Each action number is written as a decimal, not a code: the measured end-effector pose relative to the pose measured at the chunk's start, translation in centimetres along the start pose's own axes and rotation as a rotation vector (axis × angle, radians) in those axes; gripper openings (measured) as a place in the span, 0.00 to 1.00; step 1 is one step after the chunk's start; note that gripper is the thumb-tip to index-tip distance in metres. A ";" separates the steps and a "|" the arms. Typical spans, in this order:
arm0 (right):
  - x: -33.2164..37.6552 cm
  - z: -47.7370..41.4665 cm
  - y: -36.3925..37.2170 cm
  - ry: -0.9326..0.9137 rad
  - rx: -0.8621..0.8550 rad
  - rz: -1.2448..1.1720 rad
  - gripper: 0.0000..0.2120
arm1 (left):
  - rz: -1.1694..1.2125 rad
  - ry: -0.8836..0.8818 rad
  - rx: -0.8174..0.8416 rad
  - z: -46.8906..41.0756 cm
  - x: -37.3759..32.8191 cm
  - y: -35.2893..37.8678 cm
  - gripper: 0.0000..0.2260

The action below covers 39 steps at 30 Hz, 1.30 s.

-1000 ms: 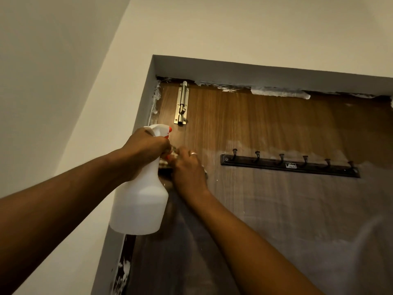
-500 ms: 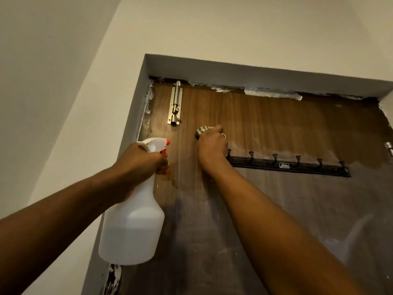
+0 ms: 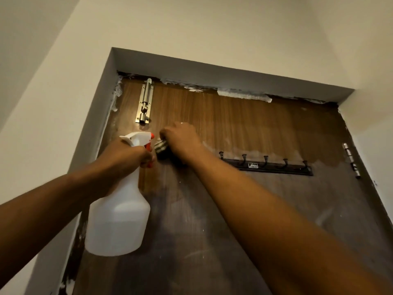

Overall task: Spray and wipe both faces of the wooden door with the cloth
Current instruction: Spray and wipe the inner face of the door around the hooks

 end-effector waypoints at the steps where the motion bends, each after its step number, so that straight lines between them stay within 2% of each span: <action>1: -0.9 -0.4 -0.4 -0.050 0.023 -0.034 0.13 | 0.014 0.003 -0.001 -0.1 -0.1 0.2 0.18; 4: -4.0 -0.5 -0.7 -0.155 0.119 -0.083 0.14 | 0.055 0.032 0.018 0.0 -0.2 1.0 0.14; 8: -7.7 -0.6 -0.6 -0.202 0.244 -0.087 0.15 | 0.065 0.073 0.025 0.1 -0.5 2.2 0.15; 13: -11.4 -0.3 -0.1 -0.156 0.395 -0.169 0.16 | 0.056 0.088 0.012 0.2 -0.1 3.0 0.16; 15: -13.3 -1.2 -0.1 -0.077 0.326 -0.143 0.15 | 0.042 0.078 -0.001 0.1 0.2 3.1 0.15; 18: -15.1 -3.0 -0.6 0.045 0.128 -0.109 0.13 | -0.012 0.051 -0.018 -0.5 0.7 3.1 0.16; 20: -13.4 -3.4 -0.6 -0.045 0.016 -0.066 0.13 | -0.021 0.056 -0.030 -0.6 0.6 3.0 0.17; 23: -9.5 -1.6 0.3 -0.391 -0.147 -0.008 0.13 | 0.006 0.087 -0.031 -0.4 0.2 3.3 0.17; 24: -9.2 -0.8 0.9 -0.481 -0.153 -0.006 0.12 | 0.012 0.100 -0.032 -0.4 0.0 3.5 0.17; 26: -10.5 0.1 1.4 -0.532 -0.105 -0.020 0.14 | 0.010 0.115 -0.036 -0.2 0.0 3.8 0.17; 32: -14.4 2.5 1.5 -0.536 0.072 0.027 0.19 | 0.026 0.093 -0.042 0.0 0.6 4.1 0.14; 36: -17.9 5.2 1.9 -0.477 0.079 0.013 0.14 | 0.012 0.053 -0.060 0.0 1.0 4.8 0.11; 39: -19.2 6.2 2.0 -0.404 0.104 -0.031 0.13 | 0.026 0.074 -0.064 0.0 0.7 6.0 0.13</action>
Point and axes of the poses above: each hand's wrist, its own z-axis away from the middle knuckle, its own y-axis out of the palm, x = y × z, the point moved 5 cm from there along -z, towards the middle knuckle, and after that the axes turned 2 degrees about x, right-handed, at the moved point
